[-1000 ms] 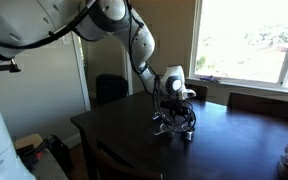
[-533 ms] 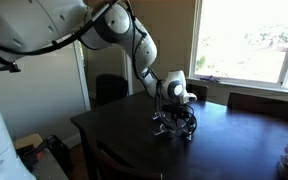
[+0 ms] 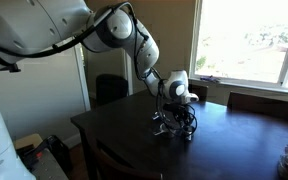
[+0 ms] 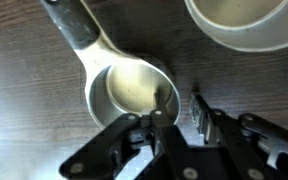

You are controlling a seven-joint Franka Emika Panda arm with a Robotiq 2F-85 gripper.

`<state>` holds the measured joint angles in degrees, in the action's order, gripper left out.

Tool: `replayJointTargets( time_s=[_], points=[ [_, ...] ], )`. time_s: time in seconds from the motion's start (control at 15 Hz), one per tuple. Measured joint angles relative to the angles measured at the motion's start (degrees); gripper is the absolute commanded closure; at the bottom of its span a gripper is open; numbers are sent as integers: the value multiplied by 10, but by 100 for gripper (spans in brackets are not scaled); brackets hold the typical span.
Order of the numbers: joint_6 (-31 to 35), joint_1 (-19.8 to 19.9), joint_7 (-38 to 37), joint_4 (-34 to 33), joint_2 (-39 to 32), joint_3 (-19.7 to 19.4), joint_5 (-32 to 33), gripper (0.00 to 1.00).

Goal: Pile up the silver pots

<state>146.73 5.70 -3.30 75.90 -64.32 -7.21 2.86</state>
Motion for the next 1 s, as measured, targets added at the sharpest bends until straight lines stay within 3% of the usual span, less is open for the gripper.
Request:
replayJointTargets(
  time_s=[0.2,0.53,1.0],
  points=[
    [-9,7,1,-9,-3,4,-4,96],
    [-14,10,1,-13,-5,5,-6,92],
    [-40,12,33,-9,10,10,-6,94]
  ],
)
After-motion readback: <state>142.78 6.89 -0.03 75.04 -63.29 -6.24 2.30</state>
